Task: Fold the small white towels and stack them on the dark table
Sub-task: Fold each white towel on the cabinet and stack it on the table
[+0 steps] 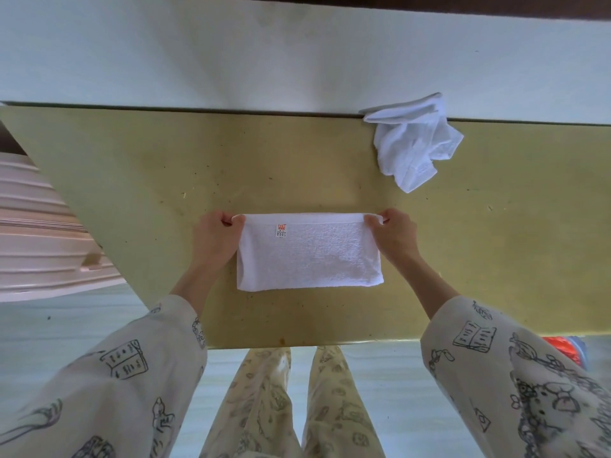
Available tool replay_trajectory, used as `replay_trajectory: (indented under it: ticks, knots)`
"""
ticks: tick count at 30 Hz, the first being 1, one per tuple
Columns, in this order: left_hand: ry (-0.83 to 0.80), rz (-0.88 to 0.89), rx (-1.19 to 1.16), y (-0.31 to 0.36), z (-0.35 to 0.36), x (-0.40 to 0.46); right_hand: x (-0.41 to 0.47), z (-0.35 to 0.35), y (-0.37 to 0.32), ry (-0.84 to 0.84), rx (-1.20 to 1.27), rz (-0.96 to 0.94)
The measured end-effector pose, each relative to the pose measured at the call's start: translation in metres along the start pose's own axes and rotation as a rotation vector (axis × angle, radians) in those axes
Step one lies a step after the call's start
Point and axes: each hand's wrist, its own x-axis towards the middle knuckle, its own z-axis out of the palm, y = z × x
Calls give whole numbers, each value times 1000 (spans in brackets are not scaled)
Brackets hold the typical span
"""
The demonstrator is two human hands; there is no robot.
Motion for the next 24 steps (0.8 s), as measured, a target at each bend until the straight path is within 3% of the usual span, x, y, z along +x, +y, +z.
replay_trajectory:
  ticks: [5,11,13,15,18,20,24]
  knots:
    - [34,15,53,-1,2,0,0,1,1,-6,-27,-16]
    - [103,34,115,-7,-6,-8,-6,-4,2,73,151,-14]
    - [223,108,194,-10,-7,-16,-11,-6,2,130,256,-8]
    - [342,319,369,-17,0,-28,-19,-4,5,216,311,-26]
    - [316,669,484,-24,29,-51,-34,8,14,348,145,-306]
    - [237,810,538,-31,52,-56,-45,27,19,333,2,-561]
    - [155,819,646,-40,81,-44,-52,67,24,178,-246,-861]
